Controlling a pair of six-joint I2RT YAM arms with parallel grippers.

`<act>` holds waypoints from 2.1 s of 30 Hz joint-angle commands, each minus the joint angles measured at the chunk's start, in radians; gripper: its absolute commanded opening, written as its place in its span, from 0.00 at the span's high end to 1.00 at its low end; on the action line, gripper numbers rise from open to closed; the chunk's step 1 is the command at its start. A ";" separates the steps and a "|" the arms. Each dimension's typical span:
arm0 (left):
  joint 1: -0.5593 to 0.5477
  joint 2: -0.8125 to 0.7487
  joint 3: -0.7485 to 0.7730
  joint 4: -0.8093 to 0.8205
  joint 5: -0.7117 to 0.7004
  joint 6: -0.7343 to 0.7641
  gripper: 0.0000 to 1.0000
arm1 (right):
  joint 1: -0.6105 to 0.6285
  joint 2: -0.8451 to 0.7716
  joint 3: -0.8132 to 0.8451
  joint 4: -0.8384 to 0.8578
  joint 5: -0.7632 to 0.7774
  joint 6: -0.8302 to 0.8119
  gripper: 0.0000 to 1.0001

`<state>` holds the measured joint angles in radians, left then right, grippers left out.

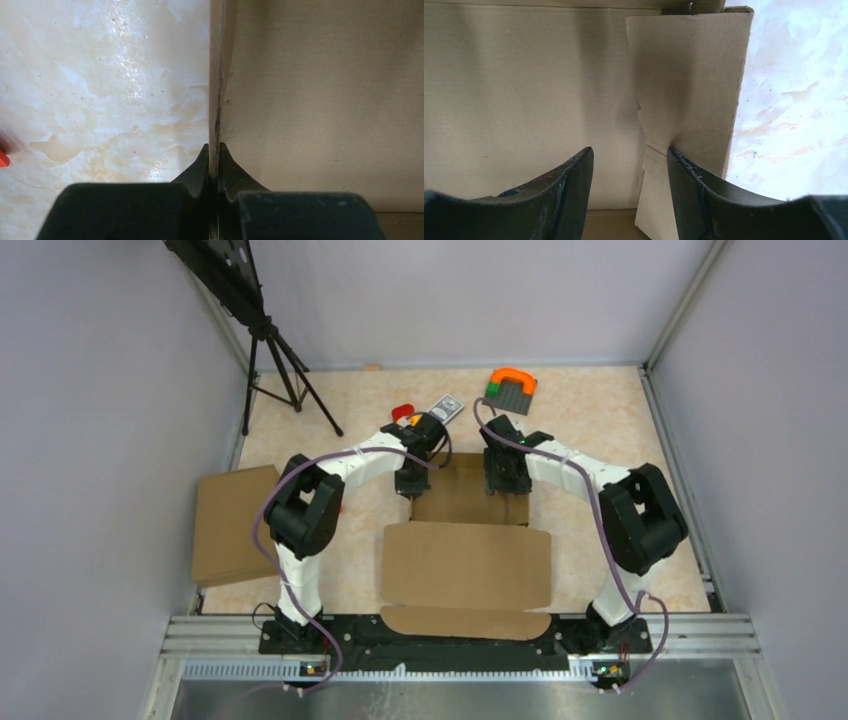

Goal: Fold the paper box

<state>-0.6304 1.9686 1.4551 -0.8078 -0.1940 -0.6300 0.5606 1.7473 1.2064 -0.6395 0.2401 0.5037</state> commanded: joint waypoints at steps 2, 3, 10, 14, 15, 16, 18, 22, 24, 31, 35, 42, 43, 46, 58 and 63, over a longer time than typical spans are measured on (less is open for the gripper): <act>0.000 0.009 0.023 -0.005 0.045 -0.028 1.00 | -0.008 0.070 -0.009 -0.028 0.116 0.011 0.44; 0.002 0.009 0.022 -0.005 0.047 -0.029 1.00 | -0.008 0.077 -0.005 -0.032 0.130 0.010 0.43; 0.006 0.009 0.012 0.005 0.053 -0.040 1.00 | -0.007 0.110 0.036 -0.052 0.176 0.036 0.44; 0.006 0.009 0.014 0.005 0.054 -0.038 1.00 | -0.007 0.079 0.057 -0.045 0.137 0.013 0.44; 0.006 0.010 0.014 0.005 0.054 -0.039 1.00 | -0.006 0.067 0.059 -0.034 0.102 -0.004 0.44; 0.006 0.011 0.017 0.005 0.054 -0.039 1.00 | -0.007 0.050 0.056 -0.020 0.060 -0.021 0.43; 0.005 0.014 0.022 0.002 0.057 -0.038 1.00 | -0.007 0.007 0.045 0.010 -0.020 -0.041 0.43; 0.006 0.017 0.027 0.001 0.058 -0.038 1.00 | -0.006 -0.067 0.036 0.058 -0.152 -0.063 0.40; 0.006 0.019 0.029 -0.001 0.060 -0.037 1.00 | -0.007 -0.082 0.046 0.054 -0.175 -0.066 0.39; 0.005 0.019 0.029 -0.002 0.059 -0.038 1.00 | -0.007 -0.111 0.059 0.028 -0.178 -0.077 0.39; 0.006 0.020 0.033 -0.005 0.060 -0.037 1.00 | -0.016 -0.173 0.047 0.018 -0.117 -0.076 0.48; 0.005 0.022 0.033 -0.004 0.062 -0.037 1.00 | -0.092 -0.285 -0.023 0.051 -0.126 -0.095 0.58; 0.005 0.022 0.033 -0.006 0.062 -0.036 1.00 | -0.107 -0.302 -0.039 0.059 -0.128 -0.095 0.58; 0.005 0.022 0.035 -0.005 0.064 -0.036 1.00 | -0.181 -0.346 -0.091 0.077 -0.158 -0.093 0.57; 0.006 0.021 0.028 -0.001 0.071 -0.035 1.00 | -0.242 -0.247 -0.215 0.179 -0.280 -0.115 0.21; 0.006 0.017 0.027 -0.001 0.074 -0.036 1.00 | -0.243 -0.253 -0.208 0.205 -0.310 -0.112 0.24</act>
<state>-0.6292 1.9732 1.4586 -0.7879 -0.1459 -0.6598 0.3222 1.5272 0.9863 -0.5076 -0.0311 0.3931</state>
